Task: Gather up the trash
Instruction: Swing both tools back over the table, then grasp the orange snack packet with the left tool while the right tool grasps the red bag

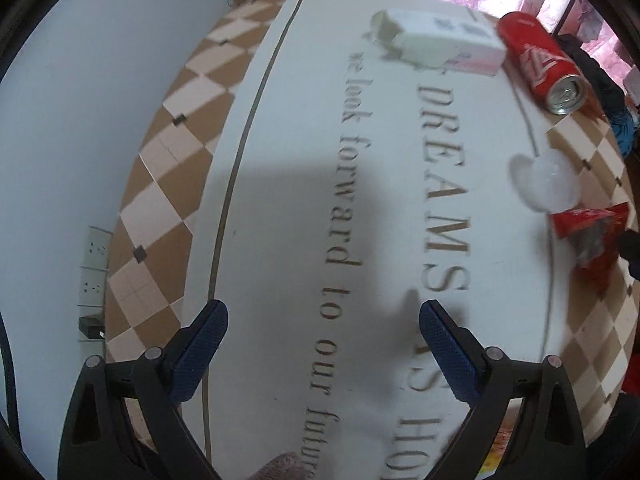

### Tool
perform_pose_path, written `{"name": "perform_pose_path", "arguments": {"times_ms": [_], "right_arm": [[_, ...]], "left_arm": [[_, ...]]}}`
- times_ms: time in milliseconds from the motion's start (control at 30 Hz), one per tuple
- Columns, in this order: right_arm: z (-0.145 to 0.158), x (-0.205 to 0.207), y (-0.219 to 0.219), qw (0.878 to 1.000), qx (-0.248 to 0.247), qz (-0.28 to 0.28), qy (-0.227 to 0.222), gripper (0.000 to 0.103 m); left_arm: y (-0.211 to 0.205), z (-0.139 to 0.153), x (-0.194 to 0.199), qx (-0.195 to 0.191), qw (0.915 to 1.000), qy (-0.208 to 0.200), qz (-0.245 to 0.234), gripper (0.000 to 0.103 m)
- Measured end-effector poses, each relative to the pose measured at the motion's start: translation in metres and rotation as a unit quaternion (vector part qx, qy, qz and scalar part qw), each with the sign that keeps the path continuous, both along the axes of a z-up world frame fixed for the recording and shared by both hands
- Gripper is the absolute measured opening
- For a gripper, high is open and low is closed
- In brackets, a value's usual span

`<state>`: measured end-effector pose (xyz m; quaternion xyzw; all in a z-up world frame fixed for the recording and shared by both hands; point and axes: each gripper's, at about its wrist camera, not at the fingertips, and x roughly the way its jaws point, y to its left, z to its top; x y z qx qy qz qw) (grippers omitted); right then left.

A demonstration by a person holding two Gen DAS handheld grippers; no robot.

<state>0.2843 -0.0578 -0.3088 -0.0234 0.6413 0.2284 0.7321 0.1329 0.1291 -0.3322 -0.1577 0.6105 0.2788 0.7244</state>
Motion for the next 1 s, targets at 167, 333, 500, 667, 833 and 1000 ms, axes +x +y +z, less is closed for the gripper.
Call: {"name": "perform_pose_path", "arguments": {"times_ms": [167, 333, 500, 667, 833, 1000], "right_arm": [[-0.028, 0.008, 0.030, 0.999, -0.016, 0.026, 0.010, 0.046], [-0.020, 0.003, 0.020, 0.999, -0.014, 0.043, -0.010, 0.017], [0.004, -0.013, -0.027, 0.999, -0.007, 0.045, -0.024, 0.016], [0.017, -0.049, -0.084, 1.000, 0.014, 0.016, -0.013, 0.016], [0.004, -0.071, -0.108, 0.999, 0.031, -0.011, 0.006, 0.016], [-0.010, -0.084, -0.110, 1.000, 0.023, -0.010, 0.008, 0.016]], "left_arm": [[0.008, -0.007, -0.004, -0.013, 0.9999, -0.007, -0.004, 0.100], [0.003, 0.004, -0.009, -0.017, 0.9997, -0.016, -0.012, 0.097], [-0.021, 0.038, -0.025, -0.046, 0.9972, -0.045, -0.038, 0.097], [-0.064, 0.049, -0.053, -0.135, 0.9879, -0.068, -0.032, 0.097], [-0.100, 0.019, -0.046, -0.199, 0.9782, -0.057, -0.013, 0.095], [-0.120, 0.017, -0.033, -0.184, 0.9805, -0.066, -0.015, 0.038]]}}
